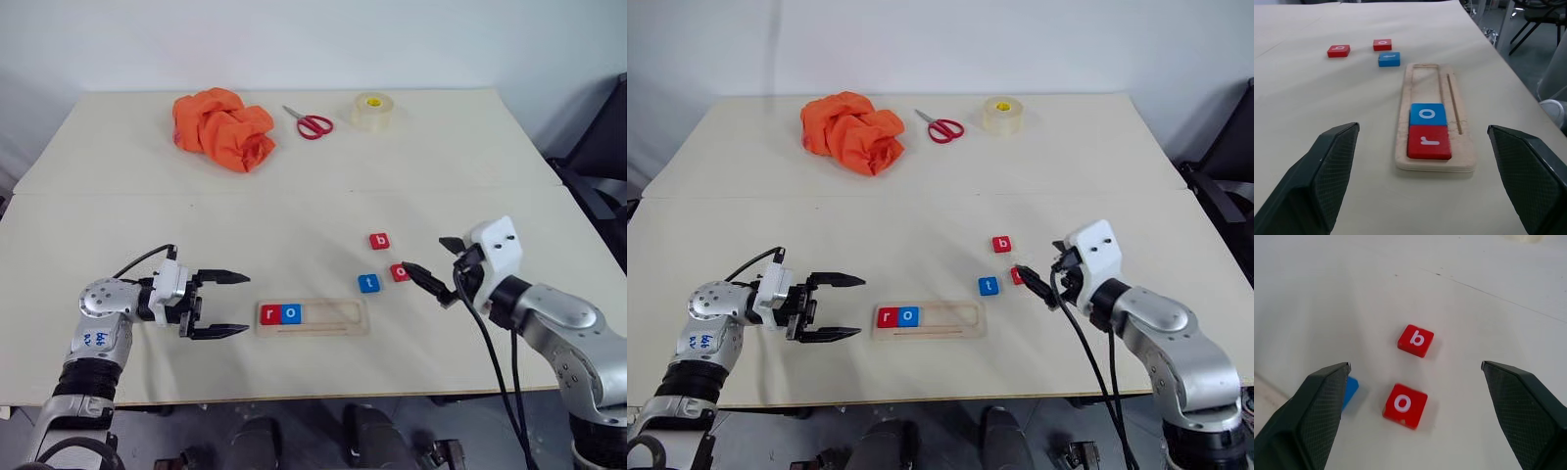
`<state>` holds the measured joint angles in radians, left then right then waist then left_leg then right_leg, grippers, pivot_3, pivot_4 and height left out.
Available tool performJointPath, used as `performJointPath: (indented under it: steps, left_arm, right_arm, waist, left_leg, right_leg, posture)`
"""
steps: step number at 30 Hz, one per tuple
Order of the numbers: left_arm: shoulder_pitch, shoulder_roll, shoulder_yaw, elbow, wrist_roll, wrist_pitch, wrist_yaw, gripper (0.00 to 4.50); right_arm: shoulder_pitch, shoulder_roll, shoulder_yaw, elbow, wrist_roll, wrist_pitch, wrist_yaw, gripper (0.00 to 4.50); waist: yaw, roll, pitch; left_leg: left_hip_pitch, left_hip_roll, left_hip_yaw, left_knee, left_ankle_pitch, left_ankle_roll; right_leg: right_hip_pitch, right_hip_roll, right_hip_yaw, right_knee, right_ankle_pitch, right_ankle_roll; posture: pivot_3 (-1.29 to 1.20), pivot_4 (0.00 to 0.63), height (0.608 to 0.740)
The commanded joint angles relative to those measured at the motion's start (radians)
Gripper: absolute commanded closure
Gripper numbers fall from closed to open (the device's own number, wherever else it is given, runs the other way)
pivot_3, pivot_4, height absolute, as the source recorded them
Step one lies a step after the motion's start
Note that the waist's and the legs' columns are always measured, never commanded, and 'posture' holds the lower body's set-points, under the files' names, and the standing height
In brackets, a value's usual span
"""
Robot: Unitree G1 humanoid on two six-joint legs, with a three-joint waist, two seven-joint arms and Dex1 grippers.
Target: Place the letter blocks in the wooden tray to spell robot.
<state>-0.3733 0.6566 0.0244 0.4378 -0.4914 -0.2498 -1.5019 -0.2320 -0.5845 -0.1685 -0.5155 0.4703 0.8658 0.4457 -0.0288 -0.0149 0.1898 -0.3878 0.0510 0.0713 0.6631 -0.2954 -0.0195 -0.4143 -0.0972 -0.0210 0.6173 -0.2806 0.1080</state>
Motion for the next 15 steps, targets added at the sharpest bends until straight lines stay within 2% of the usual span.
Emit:
performJointPath:
  steps: [1, 6, 15]
  left_arm:
    - [0.024, -0.008, 0.015, -0.058, -0.036, 0.008, -0.068, 0.04]
    - [0.069, -0.009, 0.026, -0.114, -0.044, 0.019, -0.04, 0.04]
    - [0.164, -0.002, 0.068, -0.228, -0.048, 0.051, 0.01, 0.04]
  right_arm:
    - [-0.093, 0.076, 0.069, 0.07, -0.034, 0.019, -0.078, 0.0]
    - [-0.214, 0.19, 0.173, 0.295, -0.159, -0.08, -0.162, 0.0]
    - [-0.282, 0.291, 0.218, 0.51, -0.283, -0.201, -0.231, 0.0]
  waist:
    - [-0.001, 0.0, 0.0]
    - [0.0, 0.0, 0.0]
    - [-0.001, 0.0, 0.0]
  left_leg:
    - [0.0, 0.0, 0.0, 0.0, 0.0, 0.0]
    - [-0.001, 0.0, 0.0, 0.0, 0.0, 0.0]
    - [-0.003, 0.0, 0.0, -0.001, 0.0, 0.0]
  right_leg:
    - [0.0, 0.0, 0.0, 0.0, 0.0, 0.0]
    - [-0.002, 0.0, 0.0, 0.001, -0.001, -0.001]
    - [-0.003, 0.0, 0.0, 0.001, -0.001, -0.001]
  posture:
    - [0.0, 0.15, 0.74]
    - [0.0, 0.15, 0.74]
    - [0.0, 0.15, 0.74]
